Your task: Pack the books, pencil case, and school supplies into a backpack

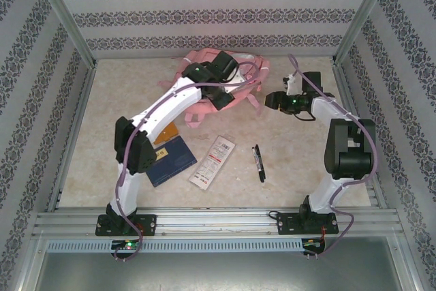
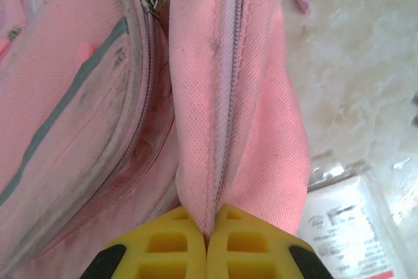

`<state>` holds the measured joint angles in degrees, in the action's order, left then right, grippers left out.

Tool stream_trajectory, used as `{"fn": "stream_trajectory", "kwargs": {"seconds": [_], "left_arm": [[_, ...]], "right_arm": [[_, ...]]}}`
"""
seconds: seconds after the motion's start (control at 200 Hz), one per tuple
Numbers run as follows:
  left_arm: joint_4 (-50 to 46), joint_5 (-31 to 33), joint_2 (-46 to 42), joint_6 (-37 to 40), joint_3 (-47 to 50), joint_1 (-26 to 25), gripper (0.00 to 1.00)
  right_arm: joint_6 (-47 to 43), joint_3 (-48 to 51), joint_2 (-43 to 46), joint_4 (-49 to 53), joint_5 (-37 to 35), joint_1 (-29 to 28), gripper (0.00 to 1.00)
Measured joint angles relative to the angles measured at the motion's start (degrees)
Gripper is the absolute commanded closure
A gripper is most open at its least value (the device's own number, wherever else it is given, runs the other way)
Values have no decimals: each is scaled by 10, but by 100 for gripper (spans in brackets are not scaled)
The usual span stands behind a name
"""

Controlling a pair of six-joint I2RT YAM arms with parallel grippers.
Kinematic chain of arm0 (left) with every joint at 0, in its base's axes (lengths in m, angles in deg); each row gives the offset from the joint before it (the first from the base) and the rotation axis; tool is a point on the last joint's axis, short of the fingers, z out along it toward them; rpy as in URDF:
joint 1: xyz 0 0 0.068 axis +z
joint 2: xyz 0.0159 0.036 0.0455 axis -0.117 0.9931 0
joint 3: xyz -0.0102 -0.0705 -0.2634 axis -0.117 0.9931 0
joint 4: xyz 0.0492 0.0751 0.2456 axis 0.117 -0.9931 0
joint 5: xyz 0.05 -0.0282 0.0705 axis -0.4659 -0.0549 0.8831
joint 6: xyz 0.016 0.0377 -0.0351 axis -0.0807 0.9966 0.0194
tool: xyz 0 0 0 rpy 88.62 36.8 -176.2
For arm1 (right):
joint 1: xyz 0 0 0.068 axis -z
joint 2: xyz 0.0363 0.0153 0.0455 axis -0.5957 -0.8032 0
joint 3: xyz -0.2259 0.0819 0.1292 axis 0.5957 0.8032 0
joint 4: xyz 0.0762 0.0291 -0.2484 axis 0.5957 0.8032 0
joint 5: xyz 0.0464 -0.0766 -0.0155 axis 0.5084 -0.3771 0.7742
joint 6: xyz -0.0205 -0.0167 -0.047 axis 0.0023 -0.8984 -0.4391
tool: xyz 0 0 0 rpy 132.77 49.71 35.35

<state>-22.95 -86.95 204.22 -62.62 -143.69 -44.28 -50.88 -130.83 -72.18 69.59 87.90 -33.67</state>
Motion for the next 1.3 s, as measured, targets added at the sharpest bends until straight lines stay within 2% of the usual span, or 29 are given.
{"fn": "stream_trajectory", "kwargs": {"seconds": [0.25, 0.455, 0.665, 0.7, 0.779, 1.004, 1.119, 1.234, 1.299], "left_arm": [[49, -34, -62, 48, 106, 2, 100], [71, -52, -70, 61, 115, 9, 100], [83, -75, -83, 70, 134, 12, 100], [83, -79, -86, 72, 135, 13, 100], [83, -83, -91, 75, 135, 13, 100], [83, -99, -107, 86, 141, 17, 100], [83, -104, -113, 92, 147, 17, 100], [84, -107, -115, 95, 148, 20, 100], [83, -108, -116, 96, 148, 21, 100]], "right_arm": [[8, -29, -38, -47, 66, -9, 45], [13, -29, -51, -93, 116, -38, 49], [13, -40, -76, -111, 124, -38, 53], [10, -44, -80, -111, 124, -36, 52], [4, -48, -87, -112, 122, -34, 38], [-15, -49, -87, -119, 126, -30, 38], [-25, -50, -87, -123, 141, -30, 48], [-22, -50, -87, -135, 167, -30, 80], [-19, -50, -87, -141, 178, -30, 93]]}}
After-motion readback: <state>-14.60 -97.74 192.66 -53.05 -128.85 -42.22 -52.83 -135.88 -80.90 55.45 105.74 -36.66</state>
